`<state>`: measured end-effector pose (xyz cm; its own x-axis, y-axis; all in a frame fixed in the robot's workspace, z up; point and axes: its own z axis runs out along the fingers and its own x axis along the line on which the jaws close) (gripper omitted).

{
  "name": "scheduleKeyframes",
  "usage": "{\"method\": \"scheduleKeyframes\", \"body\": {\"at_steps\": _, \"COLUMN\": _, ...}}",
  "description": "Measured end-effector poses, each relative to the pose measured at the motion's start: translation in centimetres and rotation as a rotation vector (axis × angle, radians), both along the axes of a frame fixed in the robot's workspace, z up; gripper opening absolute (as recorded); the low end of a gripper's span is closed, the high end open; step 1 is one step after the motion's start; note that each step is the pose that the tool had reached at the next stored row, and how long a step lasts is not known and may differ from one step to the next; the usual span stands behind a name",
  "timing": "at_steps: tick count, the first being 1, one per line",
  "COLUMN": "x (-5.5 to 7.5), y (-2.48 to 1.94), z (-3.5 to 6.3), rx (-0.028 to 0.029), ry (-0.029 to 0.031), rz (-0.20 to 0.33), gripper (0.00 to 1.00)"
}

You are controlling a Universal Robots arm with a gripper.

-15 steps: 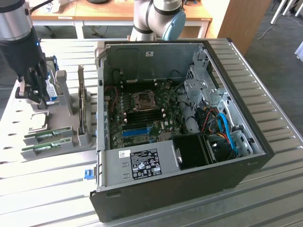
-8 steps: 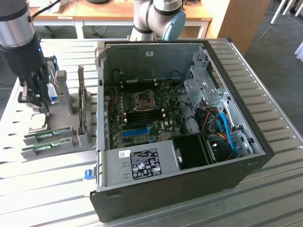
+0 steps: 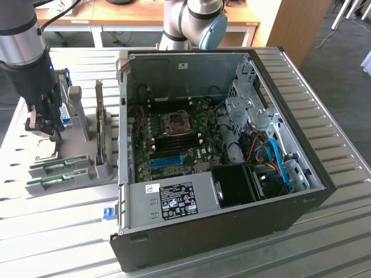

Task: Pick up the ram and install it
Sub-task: 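Pick up the ram and move it above insertion slot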

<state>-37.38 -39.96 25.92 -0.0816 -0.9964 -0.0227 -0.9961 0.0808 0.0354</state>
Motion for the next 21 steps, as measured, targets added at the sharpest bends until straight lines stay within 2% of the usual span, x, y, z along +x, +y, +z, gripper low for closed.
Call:
{"method": "scheduleKeyframes", "body": {"at_steps": 16, "x": 0.0, "y": 0.0, "z": -0.26, "rx": 0.0, "ry": 0.0, "rz": 0.005, "gripper": 0.31}}
{"method": "scheduleKeyframes", "body": {"at_steps": 21, "x": 0.0, "y": 0.0, "z": -0.26, "rx": 0.0, "ry": 0.0, "rz": 0.022, "gripper": 0.31}}
